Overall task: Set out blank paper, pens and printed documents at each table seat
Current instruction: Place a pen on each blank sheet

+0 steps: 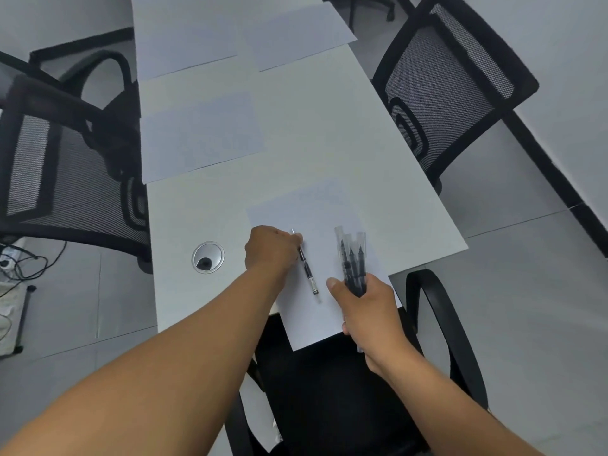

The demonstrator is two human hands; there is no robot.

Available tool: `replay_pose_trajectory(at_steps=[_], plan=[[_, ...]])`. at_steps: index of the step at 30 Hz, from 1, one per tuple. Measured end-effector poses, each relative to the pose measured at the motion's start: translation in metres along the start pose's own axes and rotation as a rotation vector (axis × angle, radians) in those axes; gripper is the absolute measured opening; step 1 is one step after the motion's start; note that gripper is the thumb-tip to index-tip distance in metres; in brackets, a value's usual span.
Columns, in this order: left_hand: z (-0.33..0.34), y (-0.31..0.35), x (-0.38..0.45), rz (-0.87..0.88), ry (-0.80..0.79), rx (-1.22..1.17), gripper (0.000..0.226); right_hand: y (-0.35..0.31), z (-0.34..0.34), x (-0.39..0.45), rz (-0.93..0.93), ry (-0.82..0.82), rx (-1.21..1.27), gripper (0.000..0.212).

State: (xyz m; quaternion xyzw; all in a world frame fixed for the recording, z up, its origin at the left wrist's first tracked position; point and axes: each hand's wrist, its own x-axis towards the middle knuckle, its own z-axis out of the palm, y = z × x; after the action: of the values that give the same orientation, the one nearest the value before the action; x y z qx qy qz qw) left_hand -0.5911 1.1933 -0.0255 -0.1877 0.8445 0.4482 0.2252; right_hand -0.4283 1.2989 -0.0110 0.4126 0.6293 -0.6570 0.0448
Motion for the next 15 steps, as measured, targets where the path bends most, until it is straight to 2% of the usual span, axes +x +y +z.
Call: replay_pose_trajectory(at_steps=[3, 7, 15], plan=[[0.003, -0.002, 0.005, -0.006, 0.009, 0.030, 0.027, 0.002, -0.001, 0.001, 0.013, -0.010, 0.007, 0.023], [0.007, -0.003, 0.011, -0.016, 0.023, 0.054, 0.020, 0.004, -0.003, 0.004, 0.028, -0.005, 0.013, 0.025], [0.008, 0.003, 0.019, 0.008, 0.002, 0.082, 0.021, 0.004, -0.001, 0.003, 0.049, -0.019, 0.046, 0.023]])
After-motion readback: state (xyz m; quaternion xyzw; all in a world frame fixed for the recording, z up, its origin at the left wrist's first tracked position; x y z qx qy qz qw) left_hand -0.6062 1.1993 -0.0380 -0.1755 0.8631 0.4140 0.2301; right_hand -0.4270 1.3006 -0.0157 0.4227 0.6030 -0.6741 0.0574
